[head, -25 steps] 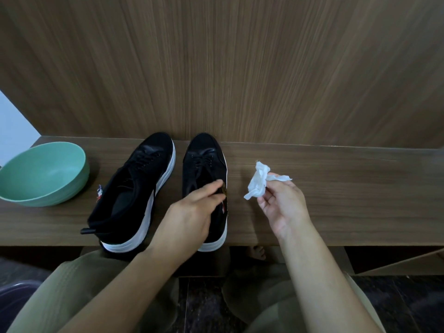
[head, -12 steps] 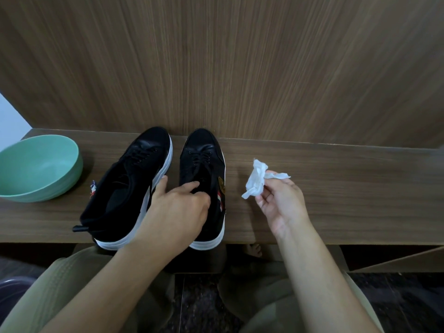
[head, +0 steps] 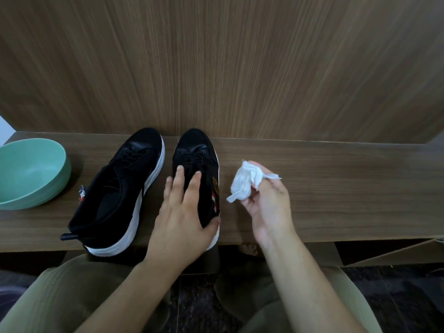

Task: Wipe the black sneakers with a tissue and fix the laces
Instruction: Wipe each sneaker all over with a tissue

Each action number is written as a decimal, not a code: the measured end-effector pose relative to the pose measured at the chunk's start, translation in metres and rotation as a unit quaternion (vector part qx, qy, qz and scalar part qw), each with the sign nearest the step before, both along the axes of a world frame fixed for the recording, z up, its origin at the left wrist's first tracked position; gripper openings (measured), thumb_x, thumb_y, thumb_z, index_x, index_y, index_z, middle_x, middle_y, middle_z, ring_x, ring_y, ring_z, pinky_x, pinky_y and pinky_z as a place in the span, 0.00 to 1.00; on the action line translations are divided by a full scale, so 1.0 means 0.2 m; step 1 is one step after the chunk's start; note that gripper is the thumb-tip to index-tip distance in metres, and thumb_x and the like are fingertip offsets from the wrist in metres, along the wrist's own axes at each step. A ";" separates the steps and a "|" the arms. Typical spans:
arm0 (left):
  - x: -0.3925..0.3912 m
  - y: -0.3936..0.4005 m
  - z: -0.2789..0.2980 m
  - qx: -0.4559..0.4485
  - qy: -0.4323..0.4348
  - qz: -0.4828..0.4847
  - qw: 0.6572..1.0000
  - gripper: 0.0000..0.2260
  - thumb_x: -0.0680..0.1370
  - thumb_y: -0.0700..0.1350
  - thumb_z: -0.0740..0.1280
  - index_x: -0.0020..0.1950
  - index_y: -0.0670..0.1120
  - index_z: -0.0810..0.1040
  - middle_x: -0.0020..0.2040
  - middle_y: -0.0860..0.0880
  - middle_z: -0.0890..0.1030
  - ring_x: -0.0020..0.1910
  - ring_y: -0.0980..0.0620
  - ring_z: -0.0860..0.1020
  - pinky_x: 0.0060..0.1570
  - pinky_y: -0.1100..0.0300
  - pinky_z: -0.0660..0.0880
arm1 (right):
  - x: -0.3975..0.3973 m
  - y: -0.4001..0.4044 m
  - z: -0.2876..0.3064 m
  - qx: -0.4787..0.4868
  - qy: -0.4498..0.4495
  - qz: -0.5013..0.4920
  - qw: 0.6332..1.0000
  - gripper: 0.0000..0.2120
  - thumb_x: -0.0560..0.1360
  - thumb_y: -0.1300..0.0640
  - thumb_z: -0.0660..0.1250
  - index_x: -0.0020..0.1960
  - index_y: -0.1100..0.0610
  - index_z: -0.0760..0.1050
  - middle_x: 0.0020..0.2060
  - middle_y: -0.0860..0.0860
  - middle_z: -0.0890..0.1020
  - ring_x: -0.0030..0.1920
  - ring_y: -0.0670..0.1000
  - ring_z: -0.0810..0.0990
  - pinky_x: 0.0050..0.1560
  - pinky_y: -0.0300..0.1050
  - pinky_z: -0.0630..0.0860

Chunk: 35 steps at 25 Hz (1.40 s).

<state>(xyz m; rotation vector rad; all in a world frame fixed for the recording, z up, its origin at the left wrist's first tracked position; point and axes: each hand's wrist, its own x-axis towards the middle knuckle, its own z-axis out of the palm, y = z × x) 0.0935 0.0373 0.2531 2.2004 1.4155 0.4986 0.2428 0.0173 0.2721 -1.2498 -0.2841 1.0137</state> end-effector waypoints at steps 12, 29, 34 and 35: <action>-0.17 0.02 -0.03 0.071 0.042 -0.012 0.997 0.30 0.73 0.59 0.42 0.72 0.59 0.30 0.75 0.59 0.35 0.71 0.61 0.29 0.68 0.57 0.31 | -0.26 0.17 -0.21 0.088 -0.503 0.284 0.812 0.12 0.79 0.56 0.55 0.55 0.56 0.75 0.75 0.47 0.61 0.75 0.44 0.53 0.73 0.45 0.55; -0.26 0.05 -0.03 -0.035 -0.039 -0.046 0.998 0.28 0.71 0.62 0.40 0.71 0.67 0.41 0.68 0.69 0.27 0.68 0.68 0.28 0.66 0.62 0.37 | -0.22 0.19 -0.18 0.042 -0.597 0.345 0.723 0.34 0.78 0.37 0.47 0.77 0.53 0.41 0.76 0.44 0.40 0.75 0.43 0.36 0.75 0.50 0.45; -0.25 0.05 -0.04 -0.034 -0.048 -0.046 0.997 0.28 0.71 0.62 0.41 0.72 0.64 0.42 0.70 0.67 0.29 0.68 0.68 0.29 0.65 0.64 0.38 | -0.17 0.66 -0.12 -0.008 -0.583 0.293 0.758 0.24 0.82 0.51 0.52 0.75 0.59 0.57 0.76 0.50 0.56 0.76 0.46 0.52 0.75 0.45 0.52; -0.25 0.05 -0.04 -0.034 -0.051 -0.043 0.997 0.28 0.71 0.62 0.42 0.72 0.64 0.42 0.70 0.67 0.29 0.68 0.68 0.29 0.65 0.66 0.37 | -0.18 0.62 -0.12 -0.005 -0.614 0.243 0.750 0.20 0.82 0.57 0.54 0.72 0.59 0.64 0.73 0.51 0.65 0.73 0.47 0.61 0.73 0.44 0.58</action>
